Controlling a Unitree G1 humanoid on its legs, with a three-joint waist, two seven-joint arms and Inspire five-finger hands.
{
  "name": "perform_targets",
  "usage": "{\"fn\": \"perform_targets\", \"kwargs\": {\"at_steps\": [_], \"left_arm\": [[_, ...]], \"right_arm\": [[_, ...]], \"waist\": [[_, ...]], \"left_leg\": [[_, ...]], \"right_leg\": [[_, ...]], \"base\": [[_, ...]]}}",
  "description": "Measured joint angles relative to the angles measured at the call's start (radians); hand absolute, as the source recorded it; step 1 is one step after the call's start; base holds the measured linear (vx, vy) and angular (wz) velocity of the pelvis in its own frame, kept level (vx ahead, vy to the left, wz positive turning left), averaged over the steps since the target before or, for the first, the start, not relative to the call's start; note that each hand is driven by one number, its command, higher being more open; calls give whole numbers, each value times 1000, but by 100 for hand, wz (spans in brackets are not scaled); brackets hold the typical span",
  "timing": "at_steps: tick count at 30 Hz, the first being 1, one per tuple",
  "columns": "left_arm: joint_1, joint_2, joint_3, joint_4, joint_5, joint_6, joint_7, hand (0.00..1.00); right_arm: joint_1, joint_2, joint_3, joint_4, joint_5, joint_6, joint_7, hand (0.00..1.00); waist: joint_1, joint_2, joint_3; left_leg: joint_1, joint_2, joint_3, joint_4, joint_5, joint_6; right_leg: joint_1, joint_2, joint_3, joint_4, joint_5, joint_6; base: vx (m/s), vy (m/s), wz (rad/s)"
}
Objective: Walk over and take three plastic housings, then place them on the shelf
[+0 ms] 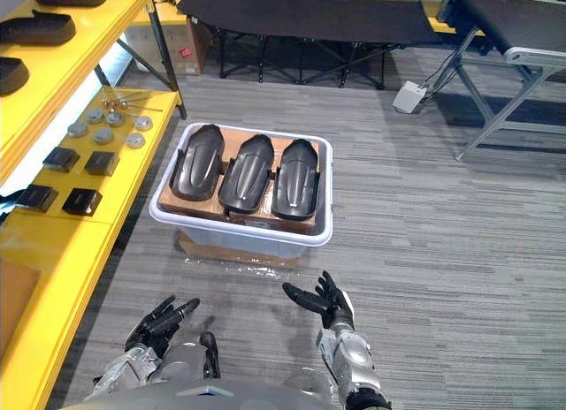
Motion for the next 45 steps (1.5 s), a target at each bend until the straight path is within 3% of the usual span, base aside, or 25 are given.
{"fn": "perform_targets", "kwargs": {"at_steps": [6, 9, 12, 15, 16, 17, 20, 23, 26, 29, 31, 33, 34, 35, 37, 41, 43, 45], "left_arm": [[4, 9, 0, -24, -13, 1, 22, 100], [11, 8, 12, -24, -27, 11, 27, 100], [24, 10, 19, -23, -41, 22, 6, 100], [40, 6, 40, -25, -38, 5, -13, 100], [40, 7, 41, -25, -39, -6, -22, 100], [35, 6, 45, -22, -47, -18, -35, 100], [41, -25, 49, -23, -57, -30, -48, 100], [47, -29, 49, -23, -54, -49, -56, 100], [52, -27, 50, -28, -38, -73, -64, 100], [49, -25, 49, -33, -32, -77, -50, 100], [51, -21, 47, -30, 4, -63, -44, 100], [63, -6, 37, -33, 40, -60, -42, 100], [63, 0, 38, -35, 42, -51, -38, 100], [63, 3, 39, -35, 42, -45, -33, 100], [59, 17, 41, -36, 37, -19, -23, 100], [66, 14, 55, -44, -5, 16, -16, 100], [77, 3, 78, -45, -10, 10, -8, 100], [80, 2, 91, -45, -9, -1, -1, 100]], "right_arm": [[36, 21, -55, -302, 11, -13, -47, 100], [24, 10, -122, -392, 36, -21, -36, 100], [-4, -34, -175, -420, 51, -21, -30, 100], [-56, -71, -191, -407, 59, -17, -34, 100], [-93, -88, -193, -392, 79, -12, -40, 100], [-142, -112, -196, -361, 92, -9, -48, 100], [-186, -155, -199, -299, 97, 10, -73, 100], [-185, -136, -184, -286, 117, 32, -75, 100], [-171, -114, -153, -286, 135, 34, -74, 100], [-119, -61, -134, -283, 159, 53, -76, 100], [-70, -34, -124, -278, 159, 54, -75, 100], [-7, -1, -124, -279, 156, 53, -75, 100], [27, 14, -124, -279, 154, 53, -74, 100], [40, 21, -124, -279, 154, 53, -73, 100], [62, 32, -121, -278, 152, 52, -67, 100], [63, 28, -119, -279, 106, 44, -30, 100], [54, 24, -116, -279, 86, 45, -17, 100], [21, 13, -115, -279, 86, 47, -19, 100]], "waist": [[-6, -9, -5], [-8, -24, -15], [-21, -24, -15], [-4, -23, -15], [-1, -26, -15], [-3, -12, -5], [1, 20, -5], [5, 21, -4], [17, -3, 6], [24, -23, 16], [8, -17, 16], [-4, -23, 19], [-4, -18, 22], [-4, -25, 18], [-8, -42, 12], [-24, -21, 7], [-3, -23, 4], [8, -44, -9]], "left_leg": [[-34, 16, -4, -1, 3, 15], [-34, 4, -27, -27, 26, 15], [-34, 1, -71, -83, 77, 10], [-45, 2, -65, -94, 107, -8], [-65, 3, -63, -94, 123, -17], [-82, 13, -70, -104, 146, -26], [-88, 41, -92, -184, 214, -43], [-77, 50, -111, -235, 245, -49], [-62, 39, -106, -234, 241, -45], [-38, 13, -109, -150, 157, -38], [-16, 17, -124, -119, 126, -32], [24, 15, -139, -126, 111, -22], [33, 22, -141, -127, 103, -14], [33, 21, -140, -126, 100, -11], [30, 8, -133, -118, 90, -9], [-6, 37, -132, -91, 82, -23], [-9, 49, -111, -89, 82, -34], [-42, 46, -89, -77, 86, -43]], "right_leg": [[-31, 32, 14, -34, 91, -16], [-15, 37, 5, -53, 89, -22], [-15, 51, 17, -37, 45, -72], [-15, 62, 33, -64, -12, -51], [-19, 65, 28, -91, -47, -29], [-24, 77, 18, -112, -71, 1], [-57, 119, -1, -104, -73, -22], [-55, 138, -22, -105, -72, -21], [-45, 126, -15, -104, -72, -20], [0, 80, -19, -31, -83, -12], [-36, 55, -10, 139, -68, -35], [-99, 36, 45, 302, -5, -100], [-113, 35, 72, 321, -17, -94], [-114, 37, 78, 295, -28, -92], [-119, 51, 72, 215, 8, -80], [-108, 83, 43, 158, 14, -72], [-69, 102, 14, 57, 0, -64], [-62, 106, 3, -39, -36, -38]], "base": [[-31, 76, -4], [-56, -1, 27], [-80, -73, 37], [-130, -115, -5], [-160, -170, -6], [-222, -203, 4], [-172, -122, 15], [-52, -57, 15], [33, 12, -2], [101, 66, 11], [50, 109, 26], [32, 112, 21], [42, 51, 4], [41, 20, -3], [11, 26, -6], [1, -25, -6], [1, -100, -36], [-10, -157, -34]]}}
